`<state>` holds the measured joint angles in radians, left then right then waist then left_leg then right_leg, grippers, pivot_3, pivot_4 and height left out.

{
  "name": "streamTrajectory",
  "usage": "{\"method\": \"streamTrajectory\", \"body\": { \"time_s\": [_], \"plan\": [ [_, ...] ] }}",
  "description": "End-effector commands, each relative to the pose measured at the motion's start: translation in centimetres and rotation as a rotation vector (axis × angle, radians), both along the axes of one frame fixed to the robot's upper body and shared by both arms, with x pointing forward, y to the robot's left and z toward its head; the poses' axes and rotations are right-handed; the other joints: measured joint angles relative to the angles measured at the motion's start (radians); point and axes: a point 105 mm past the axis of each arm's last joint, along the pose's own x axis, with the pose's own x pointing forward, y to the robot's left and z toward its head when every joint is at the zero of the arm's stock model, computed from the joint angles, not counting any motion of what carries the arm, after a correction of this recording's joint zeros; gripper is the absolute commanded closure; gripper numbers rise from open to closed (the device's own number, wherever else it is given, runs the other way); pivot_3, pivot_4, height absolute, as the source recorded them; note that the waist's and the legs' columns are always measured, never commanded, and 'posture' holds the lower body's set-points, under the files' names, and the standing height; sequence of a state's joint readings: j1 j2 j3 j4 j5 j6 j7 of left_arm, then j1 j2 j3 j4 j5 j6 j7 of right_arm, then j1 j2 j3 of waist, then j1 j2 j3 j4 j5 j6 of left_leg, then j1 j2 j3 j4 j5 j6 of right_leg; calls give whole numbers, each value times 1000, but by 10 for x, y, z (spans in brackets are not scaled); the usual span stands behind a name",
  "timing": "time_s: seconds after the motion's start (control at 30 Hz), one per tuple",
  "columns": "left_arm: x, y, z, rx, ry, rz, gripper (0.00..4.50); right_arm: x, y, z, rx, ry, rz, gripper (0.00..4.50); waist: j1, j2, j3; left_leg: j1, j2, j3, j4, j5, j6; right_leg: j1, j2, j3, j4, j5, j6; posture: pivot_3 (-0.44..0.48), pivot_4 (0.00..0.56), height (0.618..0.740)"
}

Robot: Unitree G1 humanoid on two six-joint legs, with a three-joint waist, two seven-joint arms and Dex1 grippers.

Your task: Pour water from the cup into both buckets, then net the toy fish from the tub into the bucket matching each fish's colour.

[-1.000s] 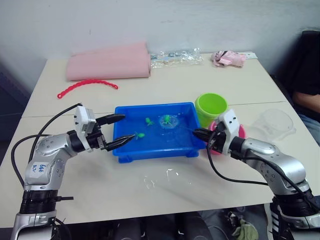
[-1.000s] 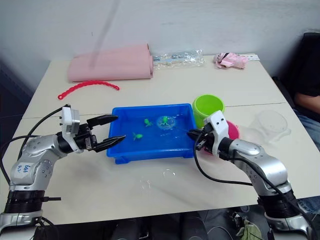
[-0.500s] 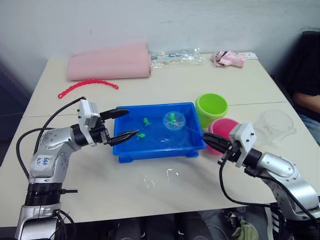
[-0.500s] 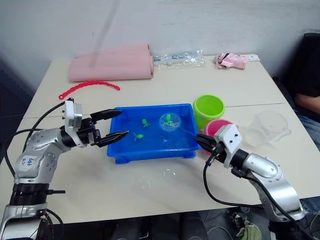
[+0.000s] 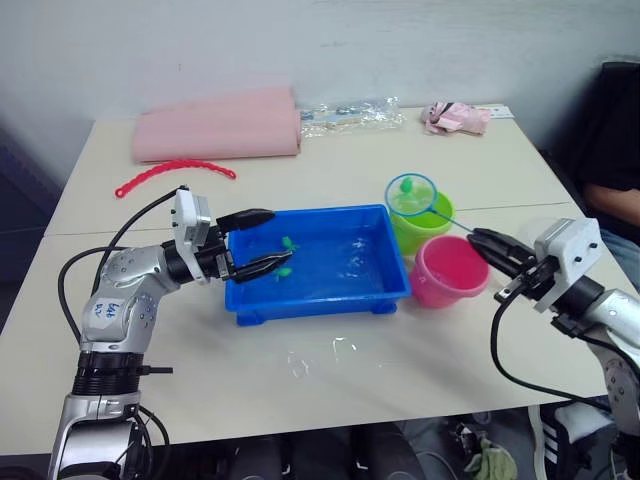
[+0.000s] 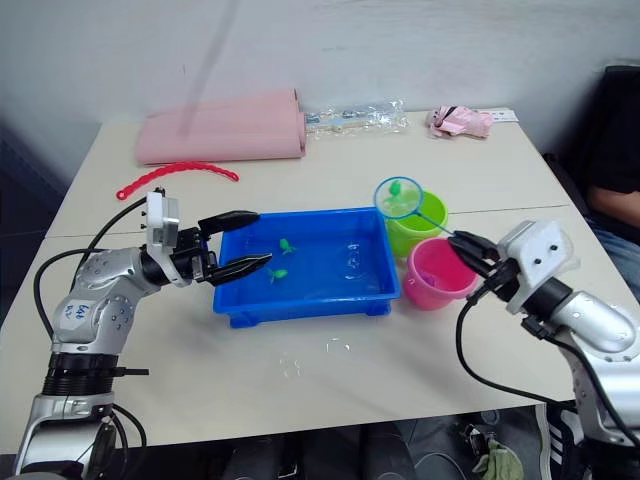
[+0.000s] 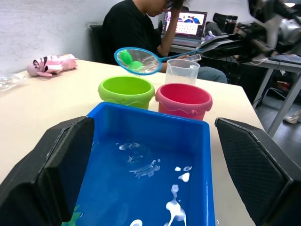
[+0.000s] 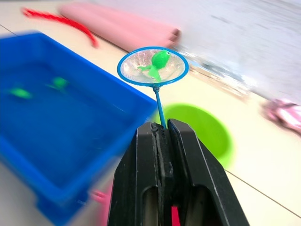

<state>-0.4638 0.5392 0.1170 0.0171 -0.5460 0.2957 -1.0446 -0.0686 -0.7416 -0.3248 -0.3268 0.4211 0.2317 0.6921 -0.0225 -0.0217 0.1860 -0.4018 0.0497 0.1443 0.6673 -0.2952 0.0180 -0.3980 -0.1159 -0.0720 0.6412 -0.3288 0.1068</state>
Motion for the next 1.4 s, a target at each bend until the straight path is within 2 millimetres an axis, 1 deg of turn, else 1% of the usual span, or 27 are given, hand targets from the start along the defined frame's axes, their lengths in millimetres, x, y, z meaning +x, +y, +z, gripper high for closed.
{"method": "streamTrajectory", "body": {
  "time_s": [0.03, 0.23, 0.37, 0.43, 0.6, 0.7, 0.83, 0.93, 1.1, 1.2, 1.3, 1.33, 1.4],
  "plan": [
    [-2, -4, 5, -7, -28, -28, 33, 9, -22, 12, -68, -76, -47, 4500, -1, 0, 0, 0, 0, 0, 0, 0, 0, 0, 0, 0, 0, 0, 0, 0, 150, 740],
    [-2, -6, 5, -7, -35, -29, 33, 30, -43, 4, -371, -152, -105, 4500, -3, 0, 0, 1, 0, 1, 0, 0, 0, 0, 0, 1, 0, 0, 0, 0, 150, 740],
    [-2, -7, 7, -16, -48, -19, 33, 34, -46, 6, -625, -276, -85, 4500, -4, 0, 0, 1, 0, 2, 0, 1, -1, 0, 0, 1, 1, 0, 0, 0, 150, 740],
    [-2, -7, 7, -19, -50, -14, 33, 36, -47, 11, -797, -372, -81, 4500, -5, 0, 0, 1, 0, 2, 0, 1, -1, 0, 0, 1, 1, 0, 0, 0, 150, 740],
    [-4, -6, 5, -20, -45, -7, 33, 38, -48, 14, -1059, -521, -55, 4500, -6, 0, 0, 2, 0, 2, 0, 1, -2, 0, 0, 3, 1, 0, 0, 0, 150, 740],
    [-5, -3, 4, -18, -36, 3, 33, 40, -48, 15, -1154, -573, -37, 4500, -6, 0, 0, 3, 1, 3, 0, 2, -2, 0, 0, 4, 2, 0, 0, 0, 150, 740],
    [-4, 5, 4, 6, -36, 27, 33, 42, -50, 18, -1221, -606, -14, 4500, -7, 0, 0, 4, 1, 3, 0, 2, -3, 0, 0, 4, 3, 0, 0, 0, 150, 740],
    [-3, 7, 6, 7, -39, 37, 33, 42, -51, 21, -1269, -636, 1, 4500, -7, 1, 0, 4, 1, 4, 0, 2, -3, 0, 0, 5, 3, 0, 0, 0, 150, 740],
    [-2, 7, 6, 6, -39, 43, 33, 45, -49, 24, -1308, -674, 14, 4500, -7, 1, 0, 5, 1, 4, 0, 2, -3, 0, 0, 5, 3, 0, 0, 0, 150, 740],
    [-3, 7, 6, 4, -38, 45, 33, 46, -50, 25, -1274, -662, -2, 4500, -7, 1, 0, 5, 1, 4, 0, 2, -3, 0, 0, 5, 3, 0, 0, 0, 150, 740],
    [-4, 11, 6, -7, -37, 57, 33, 45, -43, 39, -994, -642, -69, 4500, -7, 0, 0, 5, 1, 4, 0, 2, -3, 0, 0, 6, 3, 0, 0, 0, 150, 740],
    [-4, 13, 7, -12, -36, 63, 33, 44, -38, 42, -899, -627, -59, 4500, -7, 0, 0, 5, 2, 4, 0, 2, -3, 1, 1, 5, 2, 0, 0, 0, 150, 740],
    [-6, 21, 8, -26, -36, 73, 33, 41, -20, 45, -699, -555, 12, 4500, -8, 0, 0, 6, 2, 3, 0, 2, -3, 2, 2, 5, 2, 0, 0, 0, 150, 740]
  ]
}}
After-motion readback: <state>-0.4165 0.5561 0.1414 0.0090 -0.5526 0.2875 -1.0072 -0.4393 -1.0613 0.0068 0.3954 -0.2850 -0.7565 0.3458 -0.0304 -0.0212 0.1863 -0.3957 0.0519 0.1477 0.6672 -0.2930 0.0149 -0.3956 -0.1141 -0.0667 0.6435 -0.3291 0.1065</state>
